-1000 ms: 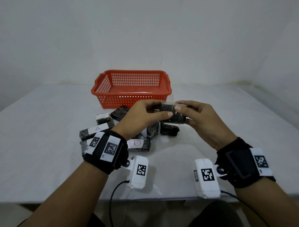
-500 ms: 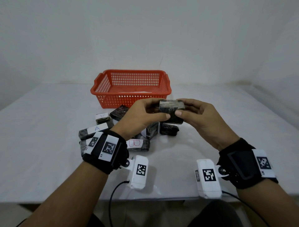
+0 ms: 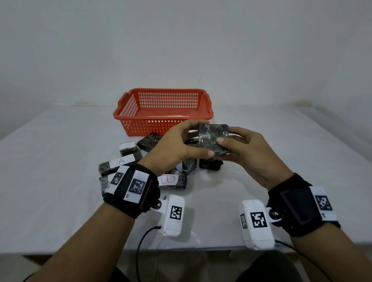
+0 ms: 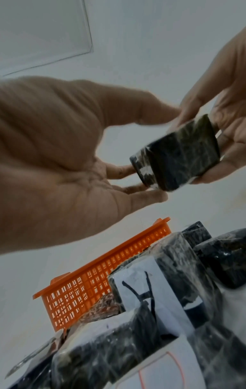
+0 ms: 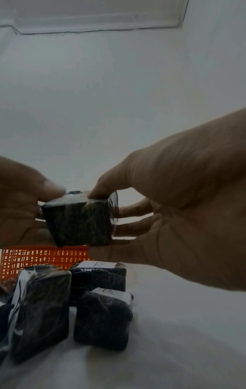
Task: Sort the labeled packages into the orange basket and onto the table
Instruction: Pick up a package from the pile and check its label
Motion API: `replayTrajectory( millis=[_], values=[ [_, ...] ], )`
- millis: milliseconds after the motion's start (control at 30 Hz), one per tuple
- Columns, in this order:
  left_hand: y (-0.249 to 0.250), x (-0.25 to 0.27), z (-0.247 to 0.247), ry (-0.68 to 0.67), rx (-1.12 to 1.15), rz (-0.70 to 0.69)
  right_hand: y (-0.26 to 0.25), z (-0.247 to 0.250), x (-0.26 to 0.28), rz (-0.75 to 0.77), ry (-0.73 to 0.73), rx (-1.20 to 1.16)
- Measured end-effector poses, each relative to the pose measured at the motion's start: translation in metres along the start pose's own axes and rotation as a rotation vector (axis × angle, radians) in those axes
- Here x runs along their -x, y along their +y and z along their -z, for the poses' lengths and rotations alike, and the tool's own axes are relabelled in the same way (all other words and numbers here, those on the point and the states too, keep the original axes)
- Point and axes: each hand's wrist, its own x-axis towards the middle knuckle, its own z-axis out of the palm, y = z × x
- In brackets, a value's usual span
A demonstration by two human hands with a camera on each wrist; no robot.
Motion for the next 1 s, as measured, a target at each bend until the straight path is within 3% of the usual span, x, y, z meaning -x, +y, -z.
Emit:
replayTrajectory(
  millis=[267, 467, 667, 833, 1000],
  values=[
    [-0.0020, -0.0026, -0.0003, 0.107, -0.074, -0.016, -0.0016, -0.0006, 0.0003, 0.014, -0.008, 0.047],
    [-0.0032, -0.0024, 0.0005, 0.074, -0.015, 0.026, -0.0055, -0.0004, 0.0013, 0.027, -0.008, 0.079],
    [-0.0031, -0.0050, 0.0031, 0.148, -0.051, -0.026, 0.0012, 0.0010, 0.0016, 0.029, -0.064, 0.091],
    [-0.0035, -0.0018, 0.0040, 0.070, -0.037, 0.007, 0.0021, 0.0015, 0.0011, 0.061, -0.039, 0.151],
    [-0.0026, -0.0007, 0.0036, 0.079, -0.062, -0.025, -0.0011, -0.0009, 0.0023, 0.050, -0.025, 0.087]
  ],
)
